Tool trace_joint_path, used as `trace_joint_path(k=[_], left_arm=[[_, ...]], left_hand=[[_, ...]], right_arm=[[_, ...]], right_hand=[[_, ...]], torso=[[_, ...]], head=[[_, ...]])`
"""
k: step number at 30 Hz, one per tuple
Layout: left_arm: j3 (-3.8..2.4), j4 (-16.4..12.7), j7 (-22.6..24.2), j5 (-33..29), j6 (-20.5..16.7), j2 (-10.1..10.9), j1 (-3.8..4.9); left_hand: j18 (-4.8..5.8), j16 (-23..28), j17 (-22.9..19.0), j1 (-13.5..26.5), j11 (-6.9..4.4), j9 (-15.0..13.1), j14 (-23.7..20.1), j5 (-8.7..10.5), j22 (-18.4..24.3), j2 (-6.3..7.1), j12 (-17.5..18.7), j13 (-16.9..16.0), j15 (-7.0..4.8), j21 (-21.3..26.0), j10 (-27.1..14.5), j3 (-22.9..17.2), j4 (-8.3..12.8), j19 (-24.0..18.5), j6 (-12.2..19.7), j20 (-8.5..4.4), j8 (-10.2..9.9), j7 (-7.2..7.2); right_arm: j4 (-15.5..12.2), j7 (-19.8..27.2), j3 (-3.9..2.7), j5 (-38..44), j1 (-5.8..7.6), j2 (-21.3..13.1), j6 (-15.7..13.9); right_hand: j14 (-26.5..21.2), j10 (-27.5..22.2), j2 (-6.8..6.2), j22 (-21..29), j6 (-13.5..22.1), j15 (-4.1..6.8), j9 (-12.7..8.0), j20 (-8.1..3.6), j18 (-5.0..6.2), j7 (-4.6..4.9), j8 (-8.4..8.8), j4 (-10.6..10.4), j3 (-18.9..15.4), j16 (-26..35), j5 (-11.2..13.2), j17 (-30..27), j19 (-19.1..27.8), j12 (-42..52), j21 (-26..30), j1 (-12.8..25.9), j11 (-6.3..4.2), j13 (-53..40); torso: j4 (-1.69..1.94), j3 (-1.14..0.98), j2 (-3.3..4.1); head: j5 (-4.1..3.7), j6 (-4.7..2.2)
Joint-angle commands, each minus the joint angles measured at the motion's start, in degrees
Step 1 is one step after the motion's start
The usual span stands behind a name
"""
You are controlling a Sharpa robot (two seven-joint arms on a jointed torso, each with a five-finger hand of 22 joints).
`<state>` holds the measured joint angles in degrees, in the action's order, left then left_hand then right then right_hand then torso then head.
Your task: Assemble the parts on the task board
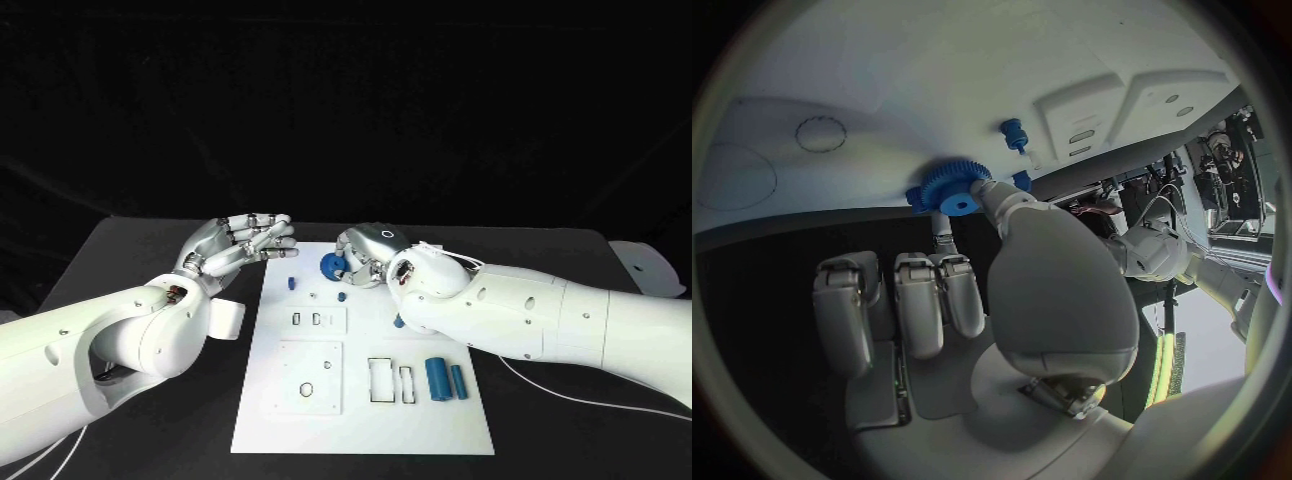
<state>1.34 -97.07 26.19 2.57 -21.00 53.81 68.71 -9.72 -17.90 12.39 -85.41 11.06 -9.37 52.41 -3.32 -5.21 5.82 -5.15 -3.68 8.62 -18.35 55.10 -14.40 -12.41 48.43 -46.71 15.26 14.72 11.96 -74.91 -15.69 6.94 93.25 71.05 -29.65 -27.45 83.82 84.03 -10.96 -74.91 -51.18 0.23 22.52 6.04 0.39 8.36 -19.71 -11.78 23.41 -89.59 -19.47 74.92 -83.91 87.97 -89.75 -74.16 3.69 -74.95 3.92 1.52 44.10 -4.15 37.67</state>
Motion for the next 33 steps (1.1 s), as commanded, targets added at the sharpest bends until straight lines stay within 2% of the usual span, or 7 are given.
trace_joint_path(k=[1, 9, 13, 17, 23, 30, 33], left_arm=[[-0.05, -0.1, 0.1, -0.1, 1.2, -0.1, 0.07], [-0.05, -0.1, 0.0, -0.1, 1.3, -0.1, 0.07], [-0.05, -0.1, 0.0, -0.1, 1.3, -0.1, 0.07], [-0.05, -0.1, -0.1, -0.1, 1.2, 0.0, 0.07], [-0.05, -0.2, -0.2, -0.1, 1.2, 0.0, 0.08], [-0.05, -0.3, -0.2, -0.1, 1.1, 0.1, 0.08], [-0.05, -0.3, -0.2, -0.1, 1.2, 0.2, 0.08]], left_hand=[[-0.85, 0.3, 0.1, 0.2, 0.07, 0.1, 0.2, -0.01, 0.1, 0.22, 0.3, -0.1, 0.07, 0.3, 0.5, -0.3, -0.1, 0.3, -0.4, -0.13, -0.2, 2.01], [-0.85, 0.3, 0.1, 0.2, 0.07, 0.1, 0.2, -0.01, 0.1, 0.22, 0.3, -0.1, 0.07, 0.3, 0.5, -0.3, -0.1, 0.3, -0.4, -0.13, -0.2, 2.01], [-0.85, 0.3, 0.1, 0.2, 0.07, 0.1, 0.2, -0.01, 0.1, 0.22, 0.3, -0.1, 0.07, 0.3, 0.5, -0.3, -0.1, 0.3, -0.4, -0.13, -0.2, 2.01], [-0.84, 0.4, 0.1, 0.3, 0.09, 0.1, 0.2, 0.00, 0.1, 0.27, 0.4, -0.1, 0.09, 0.4, 0.5, -0.4, -0.1, 0.3, -0.3, -0.12, -0.3, 2.03], [-0.84, 0.4, 0.1, 0.3, 0.10, 0.1, 0.2, 0.00, 0.1, 0.28, 0.4, -0.1, 0.10, 0.4, 0.5, -0.4, -0.1, 0.3, -0.3, -0.12, -0.3, 2.04], [-0.84, 0.4, 0.1, 0.3, 0.11, 0.1, 0.2, 0.00, 0.1, 0.30, 0.5, -0.1, 0.11, 0.4, 0.5, -0.4, -0.1, 0.3, -0.3, -0.12, -0.3, 2.06], [-0.84, 0.4, 0.1, 0.3, 0.11, 0.1, 0.2, 0.00, 0.1, 0.30, 0.5, -0.1, 0.11, 0.4, 0.5, -0.4, -0.1, 0.3, -0.3, -0.12, -0.3, 2.06]], right_arm=[[0.6, -0.2, 0.02, 0.8, -0.12, 0.3, 1.1], [1.2, 0.0, 0.04, 0.7, -0.20, 0.8, 1.7], [1.3, 0.1, 0.05, 0.7, -0.21, 0.9, 2.3], [1.4, 0.3, 0.06, 0.1, -0.22, 0.8, 3.0], [1.4, 0.8, 0.07, -1.1, -0.22, 0.8, 4.6], [1.3, 1.1, 0.09, -2.2, -0.21, 0.5, 5.9], [1.0, 1.1, 0.09, -2.3, -0.21, -0.1, 4.4]], right_hand=[[6.0, 4.3, 0.26, -15.1, -0.7, 0.39, 0.2, -0.41, -0.39, -0.43, 0.13, 0.0, 0.4, -0.2, 0.5, 14.1, -6.1, 0.1, -0.3, 0.2, -0.40, -13.1], [6.0, 3.6, -0.75, -15.1, 0.9, -0.15, -0.3, -0.04, -0.39, 0.36, 2.04, -0.3, 0.2, -0.1, 3.3, 14.1, -6.1, -0.6, -0.3, 1.5, 0.29, -12.5], [6.0, 3.1, -1.56, -15.1, 1.6, -0.56, -0.4, 0.39, -0.39, 0.70, 3.27, -1.4, -1.1, -0.1, 6.6, 14.0, -6.1, -1.2, -0.3, 3.4, 0.68, -11.9], [6.0, 2.8, -1.35, -15.1, 3.1, -0.93, -0.8, 0.73, -0.39, 1.16, 4.83, -3.2, -3.4, -0.2, 9.4, 14.2, -6.1, -1.6, -0.3, 5.1, 1.10, -11.6], [6.0, 2.9, 0.89, -15.1, 2.7, -1.14, -0.9, 1.01, -0.39, 1.28, 5.62, -4.9, -6.5, -0.2, 6.8, 14.4, -6.1, -1.4, -0.3, 9.0, 1.27, -11.8], [6.1, 3.1, 1.76, -15.1, 2.2, -1.09, -0.9, 0.99, -0.39, 1.19, 5.72, -4.9, -6.9, -0.3, 6.1, 14.5, -6.1, -1.2, -0.3, 10.4, 1.20, -12.0], [6.0, 3.1, 2.21, -15.1, 2.1, -1.08, -0.9, 0.98, -0.39, 1.16, 5.77, -4.9, -6.7, -0.2, 5.8, 14.4, -6.1, -1.2, -0.3, 10.5, 1.18, -12.0]], torso=[[-0.03, -0.02, 0.02], [-0.07, 0.00, 0.02], [-0.08, -0.02, -0.01], [-0.09, -0.01, -0.01], [-0.10, -0.03, 0.01], [-0.09, -0.02, 0.00], [-0.08, -0.05, -0.01]], head=[[0.10, 0.01], [0.04, 0.04], [0.07, 0.05], [0.04, 0.00], [0.02, -0.08], [-0.04, -0.08], [-0.05, -0.22]])
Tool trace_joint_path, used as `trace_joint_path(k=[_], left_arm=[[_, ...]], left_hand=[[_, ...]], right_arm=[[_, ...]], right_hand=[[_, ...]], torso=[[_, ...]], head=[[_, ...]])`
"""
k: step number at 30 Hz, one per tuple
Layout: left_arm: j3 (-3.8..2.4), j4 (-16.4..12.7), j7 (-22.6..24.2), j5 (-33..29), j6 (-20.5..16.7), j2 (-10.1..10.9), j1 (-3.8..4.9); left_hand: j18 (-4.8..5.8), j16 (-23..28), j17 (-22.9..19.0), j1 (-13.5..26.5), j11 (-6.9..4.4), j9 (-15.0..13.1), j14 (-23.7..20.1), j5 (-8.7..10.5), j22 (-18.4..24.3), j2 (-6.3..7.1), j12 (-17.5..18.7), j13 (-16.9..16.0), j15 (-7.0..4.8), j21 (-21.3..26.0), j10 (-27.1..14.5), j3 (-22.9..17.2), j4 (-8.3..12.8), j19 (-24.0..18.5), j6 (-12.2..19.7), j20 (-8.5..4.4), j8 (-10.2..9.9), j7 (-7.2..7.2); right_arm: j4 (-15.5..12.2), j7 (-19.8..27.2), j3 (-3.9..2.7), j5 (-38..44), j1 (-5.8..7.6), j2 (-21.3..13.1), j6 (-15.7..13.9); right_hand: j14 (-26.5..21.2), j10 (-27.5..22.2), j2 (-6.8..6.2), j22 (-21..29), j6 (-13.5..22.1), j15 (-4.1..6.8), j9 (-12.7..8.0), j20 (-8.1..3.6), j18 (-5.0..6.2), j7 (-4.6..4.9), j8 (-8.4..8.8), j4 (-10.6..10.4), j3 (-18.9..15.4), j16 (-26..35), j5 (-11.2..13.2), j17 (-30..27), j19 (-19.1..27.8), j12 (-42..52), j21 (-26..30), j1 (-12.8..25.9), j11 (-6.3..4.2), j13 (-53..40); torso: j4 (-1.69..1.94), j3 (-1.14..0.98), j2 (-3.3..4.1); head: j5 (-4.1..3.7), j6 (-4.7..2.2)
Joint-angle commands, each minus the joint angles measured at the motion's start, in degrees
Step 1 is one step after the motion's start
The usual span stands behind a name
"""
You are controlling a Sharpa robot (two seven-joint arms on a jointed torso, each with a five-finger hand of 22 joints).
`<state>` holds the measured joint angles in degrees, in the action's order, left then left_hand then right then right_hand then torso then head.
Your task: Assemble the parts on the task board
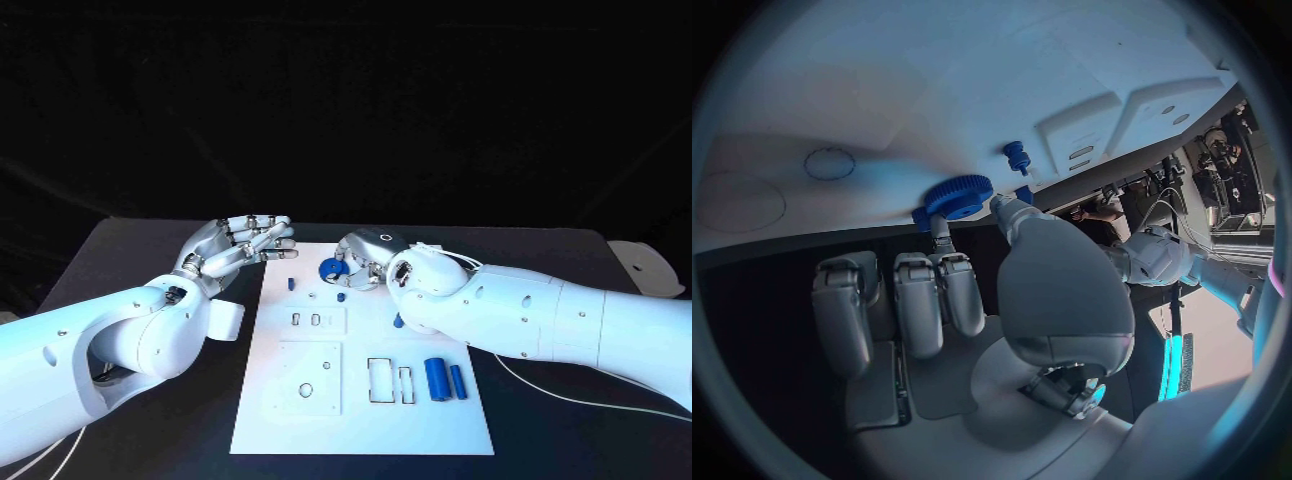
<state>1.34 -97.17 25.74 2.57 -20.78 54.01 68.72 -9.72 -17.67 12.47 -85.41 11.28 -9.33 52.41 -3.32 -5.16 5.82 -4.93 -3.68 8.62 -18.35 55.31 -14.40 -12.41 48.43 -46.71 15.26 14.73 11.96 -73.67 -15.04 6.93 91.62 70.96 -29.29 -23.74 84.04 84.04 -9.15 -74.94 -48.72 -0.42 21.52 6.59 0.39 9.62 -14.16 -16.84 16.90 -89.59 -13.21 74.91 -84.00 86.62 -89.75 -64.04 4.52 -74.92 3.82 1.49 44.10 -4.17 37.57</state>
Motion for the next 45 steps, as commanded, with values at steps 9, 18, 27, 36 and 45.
trace_joint_path(k=[9, 18, 27, 36, 45], left_arm=[[-0.05, 0.1, 0.3, -0.1, 1.0, 0.2, 0.07], [-0.05, 0.3, 0.3, -0.1, 1.0, 0.6, 0.07], [-0.05, 0.4, 0.3, -0.1, 1.4, 0.4, 0.07], [-0.04, 0.6, 0.3, -0.1, 1.6, 0.3, 0.06], [-0.04, 0.8, 0.3, -0.1, 1.7, 0.2, 0.05]], left_hand=[[-0.84, 0.2, 0.1, 0.4, -0.08, 0.1, 0.1, 0.00, 0.1, 0.32, 0.3, -0.1, 0.13, 0.4, 0.2, -0.4, -0.1, 0.4, -0.3, -0.11, -0.4, 2.08], [-0.84, 0.2, 0.1, 0.4, -0.08, 0.1, 0.1, 0.00, 0.1, 0.32, 0.4, -0.1, 0.13, 0.4, 0.3, -0.4, -0.1, 0.4, -0.3, -0.11, -0.4, 2.06], [-0.84, 0.3, 0.1, 0.3, -0.09, 0.1, 0.1, -0.01, 0.1, 0.33, 0.4, -0.1, 0.13, 0.4, 0.3, -0.5, -0.1, 0.4, -0.3, -0.11, -0.4, 2.04], [-0.84, 0.3, 0.1, 0.3, -0.13, 0.1, 0.1, -0.01, 0.2, 0.35, 0.4, -0.1, 0.13, 0.5, 0.4, -0.5, 0.0, 0.4, -0.4, -0.11, -0.3, 1.99], [-0.84, 0.3, 0.1, 0.3, -0.13, 0.1, 0.1, -0.01, 0.2, 0.35, 0.4, -0.1, 0.13, 0.5, 0.4, -0.5, 0.0, 0.4, -0.4, -0.11, -0.3, 1.99]], right_arm=[[-6.8, 3.8, -0.44, -4.7, 1.16, -8.3, -8.9], [-12.0, 14.6, -0.66, -18.9, 4.26, -19.5, -2.7], [-11.2, 20.5, -0.47, -24.9, 3.51, -26.4, 1.8], [-7.1, 21.8, -0.35, -24.9, 1.40, -26.7, 3.2], [-4.9, 21.2, -0.31, -24.7, 0.04, -25.4, 3.2]], right_hand=[[5.9, 3.4, 0.16, -15.1, -0.7, -0.32, 0.0, 0.31, -0.39, -0.15, 0.86, 1.3, 1.2, -0.3, -2.8, 14.6, -6.0, 0.5, -0.3, -2.3, 0.26, -12.3], [5.8, 2.9, -0.80, -15.1, -1.9, -0.30, 0.0, 0.29, -0.39, -0.13, 1.36, 4.2, 3.6, -0.2, -0.3, 14.2, -6.0, -0.1, -0.3, -8.2, 0.24, -11.9], [5.7, 2.4, -2.98, -15.1, -1.4, 0.01, -0.4, 0.03, -0.39, -0.37, 2.52, 7.0, 4.4, -0.1, 0.5, 14.0, -6.0, -0.7, -0.3, -12.4, 0.04, -11.4], [5.7, 2.2, -3.35, -15.1, -0.5, -0.02, -0.6, 0.01, -0.39, -0.30, 3.28, 8.2, 5.1, -0.2, -0.2, 14.1, -6.0, -0.9, -0.3, -14.1, 0.06, -11.2], [5.8, 2.1, -3.40, -15.1, 0.1, -0.12, -0.7, 0.06, -0.39, -0.10, 3.74, 8.4, 5.3, -0.2, -0.6, 14.3, -6.0, -1.0, -0.3, -14.2, 0.20, -11.2]], torso=[[-0.33, -0.07, -0.12], [-1.08, -0.28, -0.37], [-1.57, -0.76, -0.42], [-1.27, -0.67, -0.38], [-1.23, -0.55, -0.39]], head=[[-0.21, -0.49], [-0.72, -1.02], [-1.00, -1.18], [-1.38, -0.80], [-1.45, -0.56]])
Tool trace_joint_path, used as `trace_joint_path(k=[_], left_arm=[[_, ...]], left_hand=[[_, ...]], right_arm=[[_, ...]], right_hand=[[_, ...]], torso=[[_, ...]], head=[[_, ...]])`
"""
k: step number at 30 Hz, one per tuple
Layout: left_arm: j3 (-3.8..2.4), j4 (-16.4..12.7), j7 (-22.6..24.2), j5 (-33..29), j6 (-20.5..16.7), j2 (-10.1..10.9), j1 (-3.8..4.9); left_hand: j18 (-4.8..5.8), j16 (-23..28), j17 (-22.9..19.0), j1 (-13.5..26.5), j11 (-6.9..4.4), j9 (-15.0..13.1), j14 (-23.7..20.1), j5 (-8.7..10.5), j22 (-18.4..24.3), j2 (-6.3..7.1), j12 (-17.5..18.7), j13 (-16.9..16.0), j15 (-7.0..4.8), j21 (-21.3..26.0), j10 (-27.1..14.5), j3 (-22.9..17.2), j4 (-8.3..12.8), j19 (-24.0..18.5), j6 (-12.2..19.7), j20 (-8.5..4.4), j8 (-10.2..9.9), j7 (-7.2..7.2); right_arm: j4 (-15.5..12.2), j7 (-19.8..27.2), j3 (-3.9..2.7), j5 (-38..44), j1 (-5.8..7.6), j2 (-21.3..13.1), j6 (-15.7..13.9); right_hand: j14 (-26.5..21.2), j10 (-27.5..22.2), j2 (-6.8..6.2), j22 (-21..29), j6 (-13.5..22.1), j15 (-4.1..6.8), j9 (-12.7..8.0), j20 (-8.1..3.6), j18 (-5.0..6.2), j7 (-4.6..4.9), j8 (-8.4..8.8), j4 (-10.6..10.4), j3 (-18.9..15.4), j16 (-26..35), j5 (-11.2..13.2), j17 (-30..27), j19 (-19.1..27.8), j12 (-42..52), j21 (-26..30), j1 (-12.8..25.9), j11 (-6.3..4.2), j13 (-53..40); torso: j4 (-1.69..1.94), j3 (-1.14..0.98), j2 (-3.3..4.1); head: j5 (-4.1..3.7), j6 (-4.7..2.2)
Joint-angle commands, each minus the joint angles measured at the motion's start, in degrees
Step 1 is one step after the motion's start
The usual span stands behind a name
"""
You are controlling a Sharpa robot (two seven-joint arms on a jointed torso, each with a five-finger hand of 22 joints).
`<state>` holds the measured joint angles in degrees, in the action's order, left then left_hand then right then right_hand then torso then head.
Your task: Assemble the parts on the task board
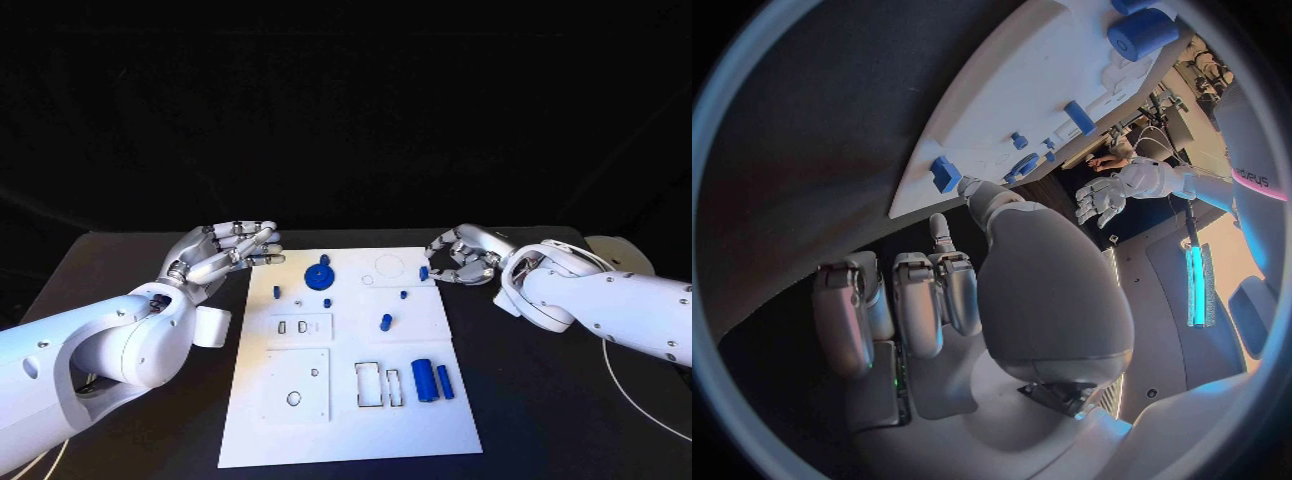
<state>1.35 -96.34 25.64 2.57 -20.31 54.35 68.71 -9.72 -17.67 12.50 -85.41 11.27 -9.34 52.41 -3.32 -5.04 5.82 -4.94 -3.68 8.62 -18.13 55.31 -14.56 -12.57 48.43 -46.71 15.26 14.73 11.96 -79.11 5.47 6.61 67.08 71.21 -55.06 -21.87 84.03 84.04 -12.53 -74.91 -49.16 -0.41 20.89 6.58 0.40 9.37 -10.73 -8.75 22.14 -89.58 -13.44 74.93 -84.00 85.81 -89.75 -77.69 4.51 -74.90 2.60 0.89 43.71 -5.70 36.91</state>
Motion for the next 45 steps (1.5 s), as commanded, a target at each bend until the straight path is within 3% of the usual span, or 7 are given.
trace_joint_path(k=[1, 6, 10, 16, 31, 36, 45], left_arm=[[-0.04, 0.0, 0.4, -0.1, 1.2, -0.1, 0.06], [-0.04, 0.0, 0.4, -0.1, 1.2, -0.2, 0.06], [-0.04, 0.0, 0.4, -0.1, 1.2, -0.2, 0.06], [-0.04, 0.1, 0.3, -0.1, 1.2, -0.1, 0.06], [-0.04, 0.1, 0.3, -0.1, 1.2, -0.1, 0.06], [-0.04, 0.1, 0.2, -0.1, 1.2, -0.1, 0.06], [-0.04, 0.1, 0.1, -0.1, 1.3, -0.1, 0.06]], left_hand=[[-0.84, 0.3, 0.1, 0.3, -0.12, 0.1, 0.1, -0.01, 0.1, 0.35, 0.4, -0.1, 0.13, 0.2, 0.4, -0.4, 0.1, 0.4, -0.4, -0.11, -0.3, 1.99], [-0.84, 0.3, 0.1, 0.3, -0.12, 0.1, 0.1, -0.01, 0.1, 0.35, 0.4, -0.1, 0.13, 0.2, 0.4, -0.4, 0.1, 0.4, -0.4, -0.11, -0.3, 1.99], [-0.84, 0.3, 0.1, 0.3, -0.12, 0.1, 0.1, -0.01, 0.1, 0.35, 0.4, -0.1, 0.13, 0.2, 0.4, -0.4, 0.1, 0.4, -0.4, -0.11, -0.3, 1.99], [-0.84, 0.3, 0.1, 0.3, -0.12, 0.1, 0.1, -0.01, 0.1, 0.35, 0.4, -0.1, 0.13, 0.2, 0.4, -0.4, 0.1, 0.4, -0.4, -0.11, -0.3, 1.99], [-0.84, 0.3, 0.1, 0.3, -0.12, 0.1, 0.1, -0.01, 0.1, 0.35, 0.4, -0.1, 0.13, 0.2, 0.4, -0.4, 0.1, 0.4, -0.4, -0.11, -0.3, 1.99], [-0.85, 0.4, 0.2, 0.2, -0.17, 0.1, 0.1, -0.01, 0.1, 0.43, 0.4, -0.1, 0.10, 0.3, 0.5, -0.5, 0.2, 0.4, -0.5, -0.11, -0.3, 1.94], [-0.85, 0.4, 0.2, 0.2, -0.17, 0.1, 0.1, -0.01, 0.1, 0.43, 0.4, -0.1, 0.10, 0.3, 0.5, -0.5, 0.2, 0.4, -0.5, -0.11, -0.3, 1.94]], right_arm=[[0.8, 0.6, 0.02, -0.1, -0.28, 0.6, 1.3], [1.7, 0.1, 0.05, 0.1, -0.67, 1.4, 1.4], [2.3, -0.3, 0.07, 0.3, -1.27, 2.0, 1.6], [2.9, -0.6, 0.07, 0.4, -2.03, 2.6, 1.3], [3.4, -0.6, 0.07, 0.2, -2.29, 3.4, -0.1], [3.5, -0.5, 0.07, 0.0, -2.30, 3.6, -0.7], [3.7, -0.3, 0.07, -0.4, -2.30, 3.8, -2.5]], right_hand=[[5.8, 2.1, -0.04, -15.1, 0.6, -0.15, -0.1, 0.08, -0.40, 0.18, 0.36, 0.3, 0.0, -0.2, -0.4, 14.3, -6.0, -0.3, -0.3, -0.5, 0.22, -11.1], [5.8, 2.0, -0.15, -15.1, 0.9, -0.23, -0.2, 0.14, -0.40, 0.27, 0.56, 0.2, -0.1, -0.2, -0.2, 14.3, -6.0, -0.3, -0.3, -0.3, 0.30, -11.1], [5.8, 2.0, -0.17, -15.1, 0.9, -0.26, -0.2, 0.15, -0.40, 0.30, 0.59, 0.2, -0.1, -0.2, -0.2, 14.3, -6.0, -0.3, -0.3, -0.3, 0.33, -11.1], [5.8, 2.1, -0.14, -15.1, 0.9, -0.30, -0.2, 0.18, -0.40, 0.38, 0.63, 0.2, -0.1, -0.2, -0.1, 14.4, -6.0, -0.2, -0.3, -0.2, 0.38, -11.2], [5.9, 2.7, 0.75, -15.1, -1.1, -0.64, 0.2, 0.53, -0.40, 0.70, -0.17, -0.1, 0.5, -0.3, 0.3, 14.6, -6.0, 0.4, -0.3, 0.1, 0.71, -11.7], [5.9, 2.9, 1.14, -15.1, -2.5, -0.53, 0.5, 0.52, -0.40, 0.47, -0.74, -0.2, 0.9, -0.3, 0.3, 14.7, -6.0, 0.7, -0.3, 0.2, 0.55, -12.0], [5.9, 3.6, 2.65, -15.1, -6.4, 0.62, 1.4, -0.40, -0.40, -1.06, -3.13, 0.5, 2.4, -0.3, 0.8, 14.8, -6.0, 1.4, -0.3, -0.5, -0.74, -12.6]], torso=[[-0.09, 0.06, 0.00], [0.01, 0.14, -0.06], [-0.04, 0.02, -0.05], [-0.04, 0.03, -0.03], [-0.09, 0.05, -0.05], [-0.10, 0.06, -0.05], [-0.04, 0.06, -0.05]], head=[[0.10, 0.09], [-0.04, 0.19], [0.31, 0.42], [0.49, 0.52], [0.45, 0.77], [0.41, 0.79], [0.44, 0.98]])
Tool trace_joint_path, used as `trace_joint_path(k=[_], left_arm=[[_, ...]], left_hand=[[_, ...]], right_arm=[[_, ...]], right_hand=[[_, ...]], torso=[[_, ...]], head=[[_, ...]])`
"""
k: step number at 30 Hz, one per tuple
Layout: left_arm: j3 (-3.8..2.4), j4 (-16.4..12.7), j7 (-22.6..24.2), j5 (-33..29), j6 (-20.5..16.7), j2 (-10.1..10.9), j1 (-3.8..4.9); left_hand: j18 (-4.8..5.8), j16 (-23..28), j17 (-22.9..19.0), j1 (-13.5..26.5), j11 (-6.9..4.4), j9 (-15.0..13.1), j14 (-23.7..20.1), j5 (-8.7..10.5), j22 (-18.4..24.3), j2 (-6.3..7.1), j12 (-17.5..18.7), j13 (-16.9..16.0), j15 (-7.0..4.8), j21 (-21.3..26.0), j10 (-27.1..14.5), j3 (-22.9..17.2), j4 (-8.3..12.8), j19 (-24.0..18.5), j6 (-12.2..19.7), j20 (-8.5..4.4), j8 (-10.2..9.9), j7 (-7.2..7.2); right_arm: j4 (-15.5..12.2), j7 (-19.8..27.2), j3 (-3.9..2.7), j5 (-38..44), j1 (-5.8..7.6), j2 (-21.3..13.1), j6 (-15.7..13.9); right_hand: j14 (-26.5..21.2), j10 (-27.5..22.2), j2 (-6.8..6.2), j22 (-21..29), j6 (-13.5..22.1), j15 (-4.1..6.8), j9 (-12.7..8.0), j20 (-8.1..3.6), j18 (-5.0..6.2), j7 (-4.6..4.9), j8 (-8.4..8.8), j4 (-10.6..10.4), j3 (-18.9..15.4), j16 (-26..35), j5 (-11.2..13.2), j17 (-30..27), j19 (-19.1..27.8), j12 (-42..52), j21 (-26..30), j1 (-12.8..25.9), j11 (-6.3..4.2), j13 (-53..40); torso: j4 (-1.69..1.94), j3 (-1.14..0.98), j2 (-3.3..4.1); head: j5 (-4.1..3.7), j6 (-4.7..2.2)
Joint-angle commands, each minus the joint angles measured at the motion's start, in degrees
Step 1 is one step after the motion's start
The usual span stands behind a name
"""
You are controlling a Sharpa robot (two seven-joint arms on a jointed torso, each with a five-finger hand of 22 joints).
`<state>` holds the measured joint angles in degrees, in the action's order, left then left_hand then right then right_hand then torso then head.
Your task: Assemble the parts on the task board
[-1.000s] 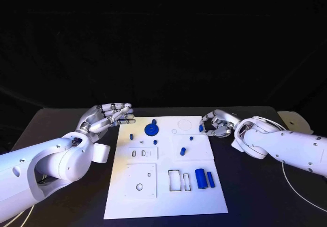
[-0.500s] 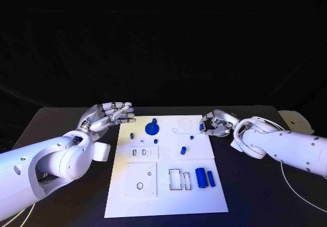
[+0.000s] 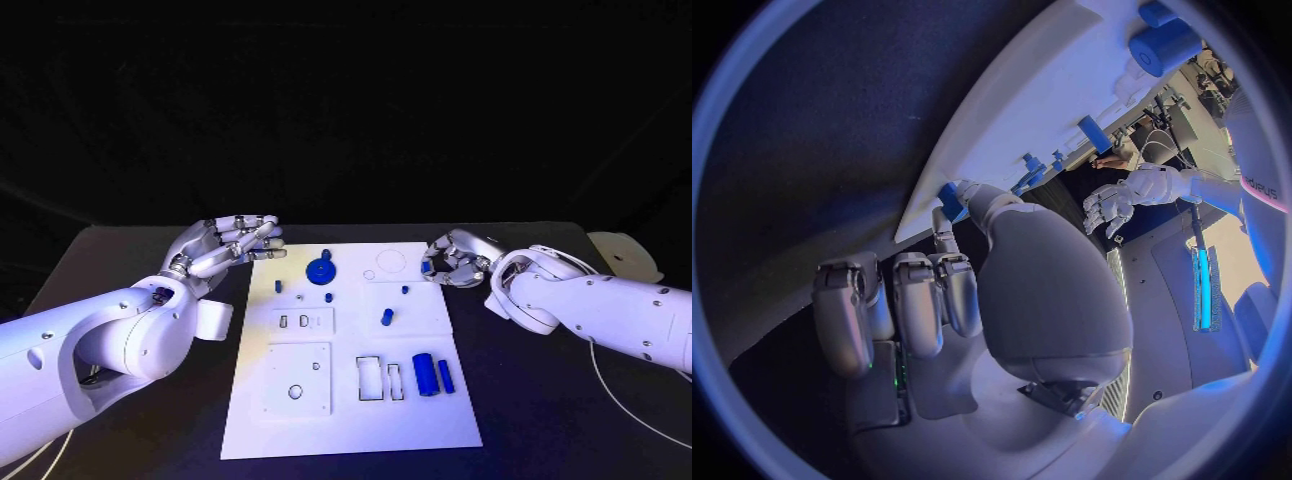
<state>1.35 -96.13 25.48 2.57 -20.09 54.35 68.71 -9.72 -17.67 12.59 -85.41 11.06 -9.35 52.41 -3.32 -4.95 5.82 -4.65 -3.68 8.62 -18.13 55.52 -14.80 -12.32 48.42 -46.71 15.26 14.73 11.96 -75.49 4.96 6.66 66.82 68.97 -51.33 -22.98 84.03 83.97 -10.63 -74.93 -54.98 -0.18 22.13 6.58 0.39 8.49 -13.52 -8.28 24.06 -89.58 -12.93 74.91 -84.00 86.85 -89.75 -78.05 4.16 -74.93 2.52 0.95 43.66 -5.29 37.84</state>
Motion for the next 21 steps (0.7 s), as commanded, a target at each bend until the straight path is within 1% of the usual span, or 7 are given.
trace_joint_path(k=[1, 4, 7, 12, 15, 19, 21], left_arm=[[-0.05, -0.1, 0.2, -0.1, 1.1, -0.1, 0.06], [-0.05, -0.1, 0.2, -0.1, 1.1, 0.0, 0.06], [-0.05, -0.1, 0.1, -0.1, 1.2, 0.0, 0.06], [-0.05, 0.0, 0.0, 0.0, 1.3, 0.0, 0.06], [-0.04, 0.1, -0.1, 0.0, 1.3, 0.0, 0.06], [-0.04, 0.2, -0.1, 0.0, 1.4, -0.1, 0.06], [-0.04, 0.3, -0.1, 0.0, 1.4, 0.0, 0.06]], left_hand=[[-0.85, 0.4, 0.1, 0.2, 0.04, 0.1, 0.1, 0.00, 0.1, 0.44, 0.2, -0.1, 0.10, 0.3, 0.3, -0.3, 0.0, 0.5, -0.5, -0.11, -0.4, 1.94], [-0.85, 0.4, 0.1, 0.2, 0.04, 0.1, 0.1, 0.00, 0.1, 0.44, 0.2, -0.1, 0.10, 0.3, 0.3, -0.3, 0.0, 0.5, -0.5, -0.11, -0.4, 1.94], [-0.85, 0.4, 0.1, 0.2, 0.04, 0.1, 0.1, 0.00, 0.1, 0.44, 0.2, -0.1, 0.10, 0.3, 0.3, -0.3, 0.0, 0.5, -0.5, -0.11, -0.4, 1.94], [-0.85, 0.4, 0.1, 0.2, 0.04, 0.1, 0.1, 0.00, 0.1, 0.44, 0.2, -0.1, 0.10, 0.3, 0.3, -0.3, 0.0, 0.5, -0.5, -0.11, -0.4, 1.94], [-0.85, 0.4, 0.1, 0.2, 0.04, 0.1, 0.1, 0.00, 0.1, 0.44, 0.2, -0.1, 0.10, 0.3, 0.3, -0.3, 0.0, 0.5, -0.5, -0.11, -0.4, 1.94], [-0.85, 0.4, 0.1, 0.2, 0.04, 0.1, 0.1, 0.00, 0.1, 0.44, 0.2, -0.1, 0.10, 0.3, 0.3, -0.3, 0.0, 0.5, -0.5, -0.11, -0.4, 1.94], [-0.85, 0.4, 0.1, 0.2, 0.04, 0.1, 0.1, 0.00, 0.1, 0.44, 0.2, -0.1, 0.10, 0.3, 0.3, -0.3, 0.0, 0.5, -0.5, -0.11, -0.4, 1.94]], right_arm=[[0.1, 0.2, 0.01, -0.1, -0.05, 0.1, -1.7], [0.1, 0.3, 0.01, -0.2, -0.05, 0.1, -2.5], [0.1, 0.4, 0.01, -0.4, -0.05, 0.2, -3.3], [-0.1, 0.2, 0.01, -0.6, -0.05, 0.2, -4.9], [-0.6, -0.1, 0.00, -0.5, -0.05, 0.2, -5.9], [-2.5, -1.1, -0.04, -0.2, 0.00, -0.3, -6.7], [-4.3, -2.0, -0.07, 0.4, 0.09, -0.5, -7.1]], right_hand=[[5.9, 3.7, 0.82, -15.1, -0.7, 0.46, 0.2, -0.47, -0.39, -0.26, -0.45, 0.1, 0.5, -0.4, 0.4, 14.9, -6.0, 0.4, -0.3, -0.1, -0.46, -12.6], [5.9, 3.9, 1.51, -15.1, -2.2, 1.07, 0.8, -1.03, -0.39, -1.09, -1.71, 0.5, 1.0, -0.4, 0.6, 14.9, -6.0, 0.6, -0.3, -0.4, -1.18, -12.8], [5.9, 4.1, 1.84, -15.1, -2.8, 1.47, 1.2, -1.41, -0.39, -1.58, -2.50, 0.7, 1.2, -0.4, 0.6, 15.0, -6.0, 0.9, -0.3, -0.3, -1.60, -13.0], [6.0, 4.2, 1.93, -15.1, -2.9, 1.59, 1.3, -1.53, -0.39, -1.68, -2.70, 0.6, 1.2, -0.4, 0.6, 15.0, -6.0, 1.0, -0.3, -0.1, -1.71, -13.1], [6.0, 4.3, 2.06, -15.1, -3.0, 1.77, 1.5, -1.76, -0.39, -1.88, -3.05, 0.5, 1.2, -0.4, 0.0, 15.0, -6.0, 1.0, -0.3, 0.3, -1.93, -13.1], [6.0, 4.4, 2.45, -15.1, -2.9, 1.90, 1.7, -1.94, -0.39, -2.05, -3.36, 0.3, 1.4, -0.4, -0.9, 15.1, -6.0, 1.1, -0.3, 0.7, -2.12, -13.2], [6.0, 4.4, 2.70, -15.1, -2.9, 1.94, 1.8, -1.99, -0.39, -2.11, -3.50, 0.2, 1.5, -0.4, -1.1, 15.1, -6.0, 1.1, -0.3, 0.8, -2.19, -13.2]], torso=[[0.03, 0.00, 0.00], [-0.01, -0.01, -0.01], [-0.03, 0.00, 0.01], [-0.04, 0.01, -0.01], [-0.03, 0.01, -0.01], [-0.05, -0.04, -0.08], [-0.07, -0.02, -0.13]], head=[[0.04, 0.06], [0.09, 0.10], [0.09, 0.16], [-0.08, 0.26], [-0.12, 0.32], [-0.02, 0.32], [0.21, 0.38]])
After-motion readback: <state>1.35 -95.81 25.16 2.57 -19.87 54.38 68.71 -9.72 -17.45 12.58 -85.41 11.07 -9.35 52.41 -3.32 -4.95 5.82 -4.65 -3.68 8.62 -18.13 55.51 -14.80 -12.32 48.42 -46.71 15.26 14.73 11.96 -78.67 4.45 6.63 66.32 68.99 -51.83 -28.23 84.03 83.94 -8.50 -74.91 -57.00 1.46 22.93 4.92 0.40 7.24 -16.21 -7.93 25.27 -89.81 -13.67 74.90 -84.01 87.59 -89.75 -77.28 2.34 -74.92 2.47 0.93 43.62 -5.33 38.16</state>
